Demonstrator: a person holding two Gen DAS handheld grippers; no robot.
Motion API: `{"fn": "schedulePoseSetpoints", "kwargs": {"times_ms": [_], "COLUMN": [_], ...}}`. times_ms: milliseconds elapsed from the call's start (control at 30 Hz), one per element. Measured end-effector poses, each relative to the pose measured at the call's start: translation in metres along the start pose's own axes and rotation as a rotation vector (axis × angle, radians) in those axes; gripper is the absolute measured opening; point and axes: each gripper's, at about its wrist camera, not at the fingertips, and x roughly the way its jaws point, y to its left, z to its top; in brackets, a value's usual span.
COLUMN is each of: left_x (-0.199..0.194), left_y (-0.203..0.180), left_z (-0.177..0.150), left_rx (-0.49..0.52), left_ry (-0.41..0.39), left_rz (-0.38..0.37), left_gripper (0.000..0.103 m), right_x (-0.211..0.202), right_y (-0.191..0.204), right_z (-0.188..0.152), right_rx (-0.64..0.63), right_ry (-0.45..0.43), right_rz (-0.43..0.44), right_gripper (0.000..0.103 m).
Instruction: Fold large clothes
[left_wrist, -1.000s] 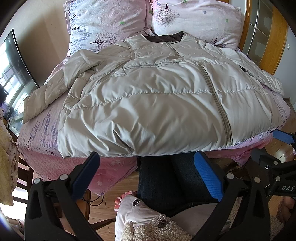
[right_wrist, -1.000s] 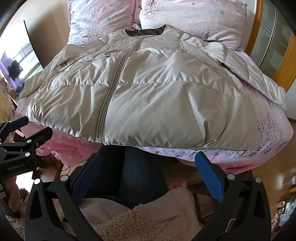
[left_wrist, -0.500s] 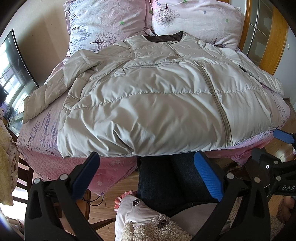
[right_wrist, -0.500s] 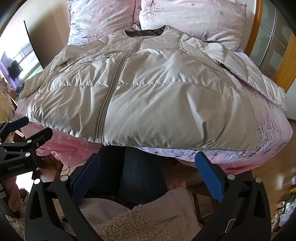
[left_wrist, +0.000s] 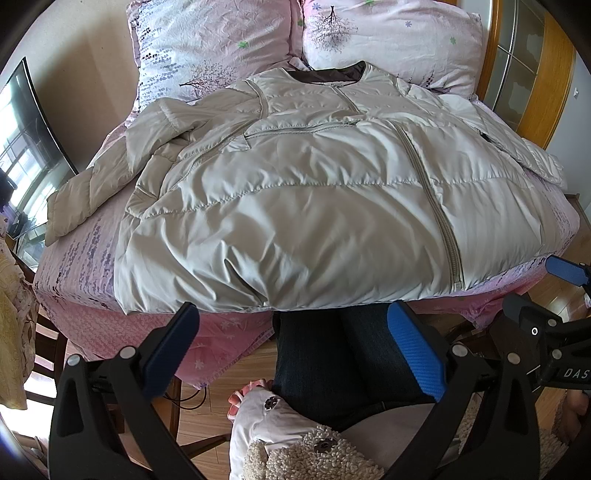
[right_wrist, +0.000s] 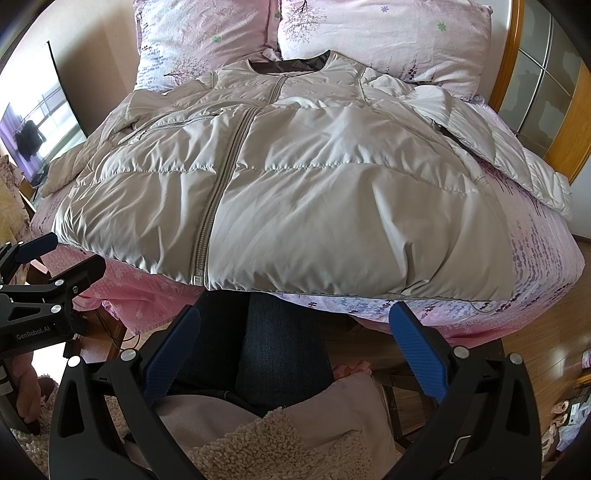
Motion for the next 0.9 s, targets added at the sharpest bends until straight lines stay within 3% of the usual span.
{"fn": "schedulePoseSetpoints", "kwargs": {"times_ms": [900], "left_x": [-0.0003], "left_y": [-0.0008], "left_z": [-0.0004], "left_rx": [-0.002], "left_ry": [-0.002], "left_rz": [-0.004], "left_gripper": [0.101], "right_x": [0.0042], "right_y": [0.0013], "right_z": [-0.0024], "right_rx": [0.000], "right_ry": [-0.001], "right_rz": [0.002], "right_gripper": [0.102]}}
